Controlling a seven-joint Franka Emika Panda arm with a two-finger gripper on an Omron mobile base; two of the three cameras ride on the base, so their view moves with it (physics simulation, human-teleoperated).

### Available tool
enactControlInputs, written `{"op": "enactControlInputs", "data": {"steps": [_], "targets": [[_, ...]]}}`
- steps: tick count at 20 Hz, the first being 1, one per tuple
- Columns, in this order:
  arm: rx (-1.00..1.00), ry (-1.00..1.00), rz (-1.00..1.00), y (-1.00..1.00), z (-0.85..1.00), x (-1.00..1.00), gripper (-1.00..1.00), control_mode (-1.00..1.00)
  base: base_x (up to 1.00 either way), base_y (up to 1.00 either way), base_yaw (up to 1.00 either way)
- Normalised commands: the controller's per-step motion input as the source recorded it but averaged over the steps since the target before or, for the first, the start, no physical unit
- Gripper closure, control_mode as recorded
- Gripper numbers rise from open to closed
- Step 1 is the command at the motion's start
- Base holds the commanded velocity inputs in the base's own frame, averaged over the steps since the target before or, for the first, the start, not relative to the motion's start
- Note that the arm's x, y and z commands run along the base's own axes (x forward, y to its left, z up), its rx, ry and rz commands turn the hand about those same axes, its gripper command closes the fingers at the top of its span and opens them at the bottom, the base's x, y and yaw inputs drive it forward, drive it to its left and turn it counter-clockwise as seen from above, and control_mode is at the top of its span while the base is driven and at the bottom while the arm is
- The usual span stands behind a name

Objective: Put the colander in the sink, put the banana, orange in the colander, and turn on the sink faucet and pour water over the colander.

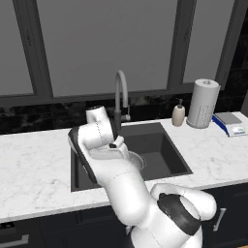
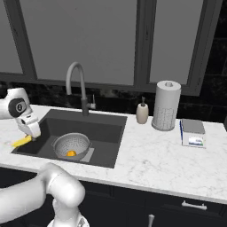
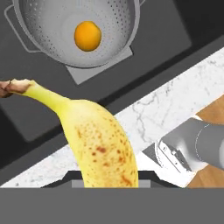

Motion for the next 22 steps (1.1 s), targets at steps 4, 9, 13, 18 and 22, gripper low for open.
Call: {"op": "enactControlInputs", "data": {"steps": [4,9,13,18,22], "targets": [[0.17,-0.16,0.15,-0.89,0.34,-0.22,1.00,-1.00,0.00,0.00,0.00],[0.21,-0.19,0.19,-0.85,0.29,-0.09,1.00,-1.00,0.00,0.00,0.00],[0.28,-0.12,0.13,-0.83,0.14,0.00,1.00,-1.00,0.00,0.00,0.00],[0.33,-0.01,0.01,-0.76,0.11,0.17,1.00,-1.00,0.00,0.00,0.00],[0.27,0.00,0.00,-0.48,0.11,0.44,1.00,-1.00,0.00,0.00,0.00]]}}
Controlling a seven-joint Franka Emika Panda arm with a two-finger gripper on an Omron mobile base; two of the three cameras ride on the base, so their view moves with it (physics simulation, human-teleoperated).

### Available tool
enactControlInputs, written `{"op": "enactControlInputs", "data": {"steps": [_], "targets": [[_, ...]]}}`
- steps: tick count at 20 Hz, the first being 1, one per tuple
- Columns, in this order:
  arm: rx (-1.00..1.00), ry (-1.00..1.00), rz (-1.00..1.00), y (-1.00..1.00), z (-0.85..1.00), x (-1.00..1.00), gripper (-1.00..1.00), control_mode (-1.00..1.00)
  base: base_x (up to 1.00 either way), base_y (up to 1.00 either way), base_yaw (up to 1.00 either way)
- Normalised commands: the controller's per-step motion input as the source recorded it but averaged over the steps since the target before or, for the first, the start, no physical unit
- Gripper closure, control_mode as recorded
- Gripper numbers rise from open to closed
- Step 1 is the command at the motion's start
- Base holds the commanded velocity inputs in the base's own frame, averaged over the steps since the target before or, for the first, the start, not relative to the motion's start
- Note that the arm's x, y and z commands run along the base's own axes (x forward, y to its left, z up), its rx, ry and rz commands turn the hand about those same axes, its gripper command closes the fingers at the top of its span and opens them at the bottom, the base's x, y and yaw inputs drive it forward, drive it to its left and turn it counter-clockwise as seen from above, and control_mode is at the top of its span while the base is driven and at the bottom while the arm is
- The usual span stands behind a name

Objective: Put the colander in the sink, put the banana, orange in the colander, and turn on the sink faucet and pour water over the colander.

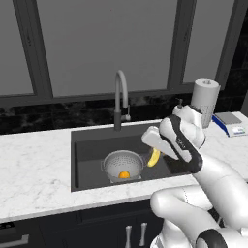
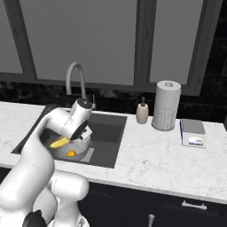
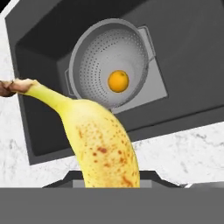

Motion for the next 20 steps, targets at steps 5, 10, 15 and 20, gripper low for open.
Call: {"op": "enactControlInputs", "data": {"steps": [5,10,15,20], "targets": [[0.08,0.00,0.00,-0.09,0.01,0.41,1.00,-1.00,0.00,0.00,0.00],[0.00,0.00,0.00,-0.03,-0.03,0.42,1.00,-1.00,0.00,0.00,0.00],[0.00,0.00,0.00,0.17,-0.21,0.31,1.00,-1.00,0.00,0.00,0.00],[0.00,0.00,0.00,0.01,-0.25,0.11,1.00,-1.00,0.00,0.00,0.00]]}}
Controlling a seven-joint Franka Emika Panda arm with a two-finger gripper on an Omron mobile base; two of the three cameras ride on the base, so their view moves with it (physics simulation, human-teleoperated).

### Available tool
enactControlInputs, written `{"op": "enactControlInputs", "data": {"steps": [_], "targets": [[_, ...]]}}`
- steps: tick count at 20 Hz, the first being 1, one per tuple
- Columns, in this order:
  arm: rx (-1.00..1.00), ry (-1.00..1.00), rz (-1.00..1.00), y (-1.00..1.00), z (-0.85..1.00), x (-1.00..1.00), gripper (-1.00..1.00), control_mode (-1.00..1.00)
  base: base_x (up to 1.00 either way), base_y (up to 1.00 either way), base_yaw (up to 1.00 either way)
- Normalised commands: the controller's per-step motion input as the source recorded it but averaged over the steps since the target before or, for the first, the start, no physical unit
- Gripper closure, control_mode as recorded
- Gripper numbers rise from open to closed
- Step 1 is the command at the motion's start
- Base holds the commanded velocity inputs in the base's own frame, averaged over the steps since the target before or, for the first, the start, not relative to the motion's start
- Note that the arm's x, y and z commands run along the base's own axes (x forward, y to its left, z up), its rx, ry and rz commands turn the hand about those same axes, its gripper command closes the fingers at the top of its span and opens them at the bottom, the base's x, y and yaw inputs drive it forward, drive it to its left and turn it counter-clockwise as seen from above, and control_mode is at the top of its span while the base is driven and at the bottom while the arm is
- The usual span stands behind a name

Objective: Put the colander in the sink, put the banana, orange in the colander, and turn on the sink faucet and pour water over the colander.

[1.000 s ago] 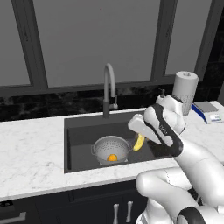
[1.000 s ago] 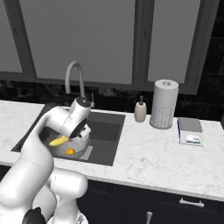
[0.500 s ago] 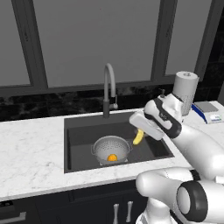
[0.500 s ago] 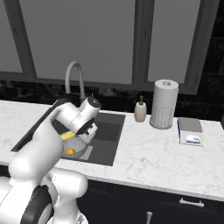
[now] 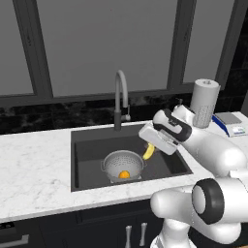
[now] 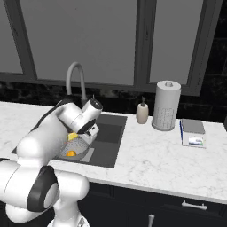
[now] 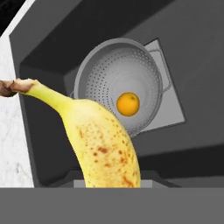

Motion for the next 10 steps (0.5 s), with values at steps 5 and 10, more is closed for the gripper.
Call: {"op": "enactControlInputs", "data": {"steps": [5,10], "targets": [[0.01,0.00,0.00,0.00,-0.11,0.14,1.00,-1.00,0.00,0.00,0.00],[0.00,0.00,0.00,0.14,-0.17,0.20,1.00,-1.00,0.00,0.00,0.00]]}}
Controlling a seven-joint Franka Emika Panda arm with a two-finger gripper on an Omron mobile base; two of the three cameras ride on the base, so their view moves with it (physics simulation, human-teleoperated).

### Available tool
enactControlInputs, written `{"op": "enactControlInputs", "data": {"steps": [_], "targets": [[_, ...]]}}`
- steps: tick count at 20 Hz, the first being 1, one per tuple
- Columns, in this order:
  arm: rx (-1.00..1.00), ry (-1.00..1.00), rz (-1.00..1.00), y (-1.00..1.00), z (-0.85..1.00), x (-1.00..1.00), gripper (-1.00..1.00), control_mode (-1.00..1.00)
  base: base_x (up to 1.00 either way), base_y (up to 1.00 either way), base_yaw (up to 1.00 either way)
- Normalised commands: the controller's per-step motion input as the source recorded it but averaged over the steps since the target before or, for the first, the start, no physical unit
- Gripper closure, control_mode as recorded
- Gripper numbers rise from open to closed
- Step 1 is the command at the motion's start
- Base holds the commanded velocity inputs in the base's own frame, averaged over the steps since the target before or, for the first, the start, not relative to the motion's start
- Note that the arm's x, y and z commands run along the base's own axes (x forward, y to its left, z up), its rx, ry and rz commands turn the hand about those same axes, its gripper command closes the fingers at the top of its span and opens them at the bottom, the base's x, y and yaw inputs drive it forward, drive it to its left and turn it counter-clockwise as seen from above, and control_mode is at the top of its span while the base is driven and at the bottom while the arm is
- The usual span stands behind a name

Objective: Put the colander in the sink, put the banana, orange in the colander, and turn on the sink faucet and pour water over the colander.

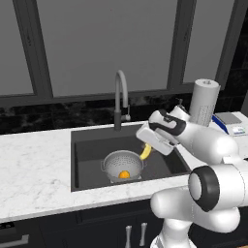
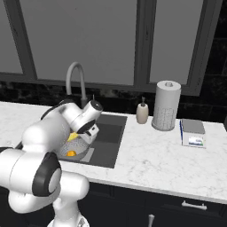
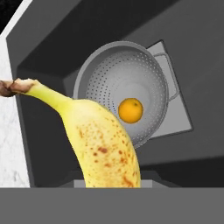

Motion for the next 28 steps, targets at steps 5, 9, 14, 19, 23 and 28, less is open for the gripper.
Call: {"op": "enactControlInputs", "data": {"steps": [5,9,14,19,23,28], "targets": [[0.00,0.00,0.00,0.17,-0.25,0.15,1.00,-1.00,0.00,0.00,0.00],[0.00,0.00,0.00,0.21,-0.31,0.04,1.00,-1.00,0.00,0.00,0.00],[0.00,0.00,0.00,0.11,-0.26,0.10,1.00,-1.00,0.00,0.00,0.00],[-0.01,0.02,0.00,0.10,-0.25,0.15,1.00,-1.00,0.00,0.00,0.00],[-0.03,0.03,0.00,0.07,-0.21,0.14,1.00,-1.00,0.00,0.00,0.00],[-0.06,0.02,0.00,0.09,-0.18,0.19,1.00,-1.00,0.00,0.00,0.00]]}}
